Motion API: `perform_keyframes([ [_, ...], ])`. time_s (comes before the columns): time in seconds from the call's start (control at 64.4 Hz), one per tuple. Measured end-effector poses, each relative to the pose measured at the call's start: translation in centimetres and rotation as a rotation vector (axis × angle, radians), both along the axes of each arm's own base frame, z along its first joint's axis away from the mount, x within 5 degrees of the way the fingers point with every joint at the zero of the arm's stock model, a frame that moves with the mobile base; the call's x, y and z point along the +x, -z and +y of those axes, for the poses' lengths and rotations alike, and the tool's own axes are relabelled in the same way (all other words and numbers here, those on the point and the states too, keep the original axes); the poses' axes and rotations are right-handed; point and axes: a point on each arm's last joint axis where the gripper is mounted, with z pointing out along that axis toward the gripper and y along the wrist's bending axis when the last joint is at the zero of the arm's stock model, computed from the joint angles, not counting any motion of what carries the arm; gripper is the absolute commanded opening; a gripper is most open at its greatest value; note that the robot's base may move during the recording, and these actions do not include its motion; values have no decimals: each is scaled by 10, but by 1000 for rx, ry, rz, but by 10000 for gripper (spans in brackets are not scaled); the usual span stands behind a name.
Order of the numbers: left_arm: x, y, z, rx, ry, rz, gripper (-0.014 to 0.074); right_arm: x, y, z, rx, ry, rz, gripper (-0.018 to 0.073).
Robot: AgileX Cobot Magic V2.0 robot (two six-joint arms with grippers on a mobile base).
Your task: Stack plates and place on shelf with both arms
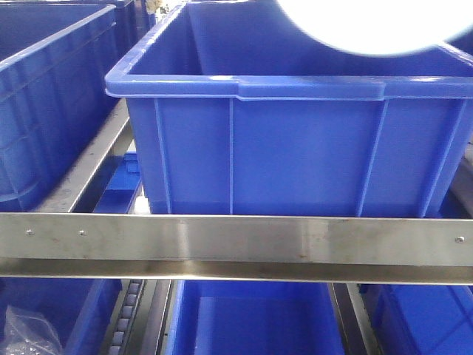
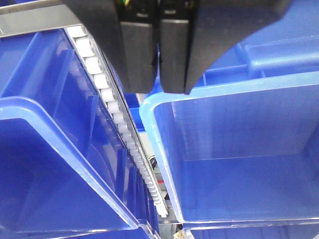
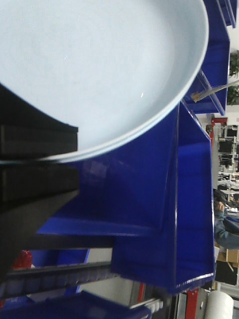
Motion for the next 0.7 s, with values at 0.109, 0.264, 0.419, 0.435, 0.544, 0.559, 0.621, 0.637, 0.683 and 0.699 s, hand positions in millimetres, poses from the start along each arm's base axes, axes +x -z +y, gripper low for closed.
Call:
perform_keyframes([
  [0.109, 0, 0, 0, 0, 0, 0, 82, 40, -3, 9, -8, 3, 24, 60],
  [0.264, 0, 0, 0, 0, 0, 0, 82, 91, 11, 20, -8, 2, 127, 168],
  [0.419, 0, 0, 0, 0, 0, 0, 82, 115, 24, 26, 4, 2, 209, 342],
  [0.435, 0, 0, 0, 0, 0, 0, 82, 116, 24, 26, 4, 2, 210, 351],
  [0.544, 0, 0, 0, 0, 0, 0, 82, 117, 24, 27, 8, 0, 224, 350],
  [0.559, 0, 0, 0, 0, 0, 0, 82, 116, 22, 27, 11, 0, 219, 348],
  [0.621, 0, 0, 0, 0, 0, 0, 82, 114, 17, 26, 16, -1, 209, 305],
  [0.637, 0, 0, 0, 0, 0, 0, 82, 112, 15, 26, 17, -2, 208, 293],
  [0.683, 0, 0, 0, 0, 0, 0, 82, 109, 10, 25, 19, -3, 196, 239],
  [0.699, 0, 0, 0, 0, 0, 0, 82, 108, 8, 25, 20, -4, 193, 222],
])
